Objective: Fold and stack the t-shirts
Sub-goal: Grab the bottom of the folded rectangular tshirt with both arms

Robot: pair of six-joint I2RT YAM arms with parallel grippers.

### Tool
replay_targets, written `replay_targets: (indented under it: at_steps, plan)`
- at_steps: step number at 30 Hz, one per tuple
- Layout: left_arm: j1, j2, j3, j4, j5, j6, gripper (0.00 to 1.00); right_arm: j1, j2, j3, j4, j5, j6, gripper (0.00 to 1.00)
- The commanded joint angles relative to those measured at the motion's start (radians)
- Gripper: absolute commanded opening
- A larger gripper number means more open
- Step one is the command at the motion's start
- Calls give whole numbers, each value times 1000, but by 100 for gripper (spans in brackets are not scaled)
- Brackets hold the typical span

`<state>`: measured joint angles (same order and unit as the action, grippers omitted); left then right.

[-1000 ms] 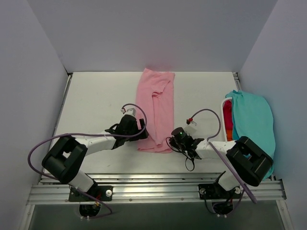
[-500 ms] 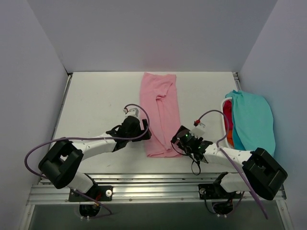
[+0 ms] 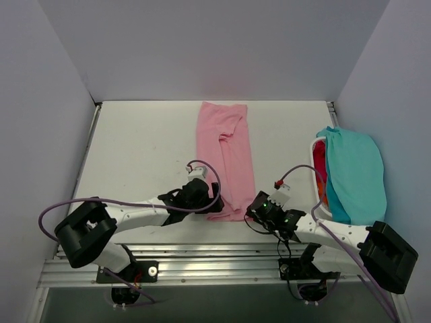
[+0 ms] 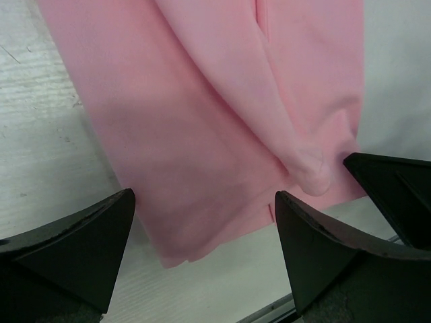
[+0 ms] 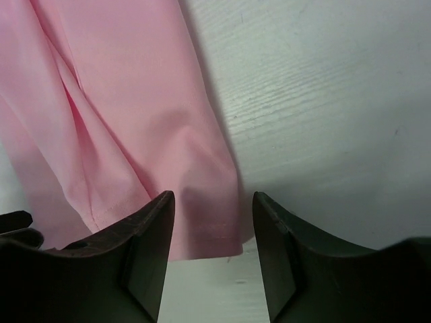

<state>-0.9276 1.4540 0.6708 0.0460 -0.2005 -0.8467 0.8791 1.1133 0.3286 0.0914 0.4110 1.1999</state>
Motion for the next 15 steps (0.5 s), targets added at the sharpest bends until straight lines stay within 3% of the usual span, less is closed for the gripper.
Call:
replay_targets:
  at_steps: [1, 12, 15]
  plan:
    - [-31, 46, 9, 29, -30, -40, 94, 14, -50, -25, -119, 37, 43, 45]
    - [-70, 167, 67, 23, -57, -72, 94, 17, -115, -56, -144, 46, 50, 34]
    - [-77, 178, 82, 22, -62, -71, 97, 17, -110, -54, -140, 43, 49, 26]
